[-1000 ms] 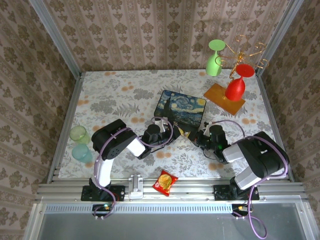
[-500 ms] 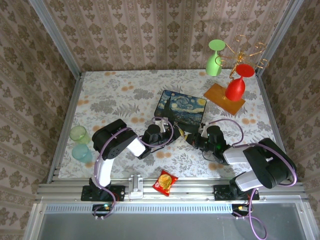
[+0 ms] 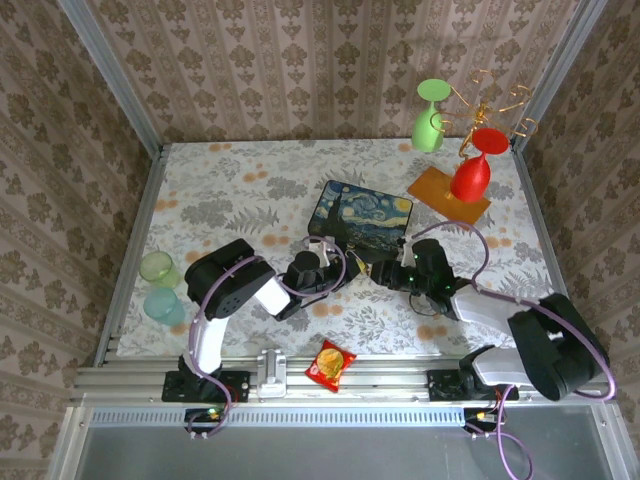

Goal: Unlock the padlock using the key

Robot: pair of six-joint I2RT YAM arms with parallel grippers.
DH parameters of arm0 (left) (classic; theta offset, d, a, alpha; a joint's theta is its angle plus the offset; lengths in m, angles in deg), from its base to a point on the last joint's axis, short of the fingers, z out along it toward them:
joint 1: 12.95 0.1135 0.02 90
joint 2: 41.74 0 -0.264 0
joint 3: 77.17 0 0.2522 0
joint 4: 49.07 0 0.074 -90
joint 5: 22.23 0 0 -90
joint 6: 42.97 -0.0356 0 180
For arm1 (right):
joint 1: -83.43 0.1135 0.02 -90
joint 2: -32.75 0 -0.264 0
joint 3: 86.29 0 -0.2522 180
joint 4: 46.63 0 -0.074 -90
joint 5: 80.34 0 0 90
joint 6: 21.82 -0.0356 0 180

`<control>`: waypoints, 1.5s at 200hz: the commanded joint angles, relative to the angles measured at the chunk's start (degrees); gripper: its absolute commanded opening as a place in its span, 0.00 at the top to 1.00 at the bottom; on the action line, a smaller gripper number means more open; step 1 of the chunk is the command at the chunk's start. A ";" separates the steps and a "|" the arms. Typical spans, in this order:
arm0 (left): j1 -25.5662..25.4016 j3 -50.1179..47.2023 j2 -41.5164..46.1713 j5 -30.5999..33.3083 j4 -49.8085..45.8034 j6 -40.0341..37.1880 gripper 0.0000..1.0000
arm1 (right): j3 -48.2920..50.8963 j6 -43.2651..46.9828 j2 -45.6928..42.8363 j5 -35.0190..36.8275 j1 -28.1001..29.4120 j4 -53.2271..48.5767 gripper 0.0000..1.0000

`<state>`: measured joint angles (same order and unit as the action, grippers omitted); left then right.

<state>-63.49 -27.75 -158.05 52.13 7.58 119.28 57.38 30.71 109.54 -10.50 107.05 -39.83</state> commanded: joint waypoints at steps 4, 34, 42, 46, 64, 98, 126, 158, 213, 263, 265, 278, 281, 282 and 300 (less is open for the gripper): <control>0.42 0.17 -0.88 0.98 1.29 -1.09 0.84 | -0.54 0.71 4.88 -1.10 -0.23 3.32 0.65; 1.11 -0.47 -0.12 1.21 0.95 -1.72 0.84 | 0.01 0.70 6.98 -0.55 -0.07 5.63 0.69; 1.06 -0.46 -0.10 1.01 0.96 -1.67 0.84 | 0.76 0.04 7.47 -1.53 -0.07 8.20 0.67; 1.07 -0.35 -0.22 0.85 0.96 -1.72 0.84 | 1.20 -0.29 7.78 -2.25 -0.14 9.94 0.67; 0.97 -0.21 -0.92 0.58 2.35 -0.76 0.85 | 2.50 -1.85 8.95 -3.62 0.32 15.61 0.66; 0.80 -0.15 -1.07 0.53 2.56 -0.33 0.86 | 3.19 -2.65 10.39 -0.59 2.48 18.02 0.65; 1.13 -0.06 -1.24 0.48 2.63 -0.26 0.85 | 5.28 -2.50 10.25 -0.93 2.58 23.35 0.65; 1.59 0.02 -1.50 0.26 2.71 -0.13 0.83 | 4.55 -1.46 10.13 -0.46 2.60 20.61 0.66; 1.76 1.41 -1.99 -0.45 2.27 -0.53 0.76 | 3.32 -0.03 12.44 -4.07 2.67 22.45 0.72; 1.89 2.98 -2.38 -0.18 0.69 -2.64 0.71 | 5.11 -0.46 10.29 -3.30 2.55 22.68 0.74; 1.91 3.11 -2.35 -0.18 0.51 -2.75 0.71 | 5.19 -0.49 10.10 -3.19 2.53 22.51 0.74; 1.79 3.77 -2.23 -0.23 -0.14 -3.78 0.71 | 5.59 -0.50 8.73 -1.56 2.40 20.76 0.75; 1.78 3.87 -2.17 -0.07 -0.28 -3.82 0.71 | 5.68 -0.52 8.28 -0.72 2.43 20.09 0.75; 1.82 3.92 -2.17 -0.04 -0.37 -3.85 0.71 | 5.64 -0.55 8.15 -0.48 2.42 19.85 0.76; 1.74 4.11 -1.94 0.60 -0.83 -4.13 0.74 | 5.48 -0.94 4.72 6.13 2.48 12.42 0.78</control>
<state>-61.94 -25.28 -159.78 52.39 6.73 117.66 62.43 29.61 118.68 -11.68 109.25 -19.63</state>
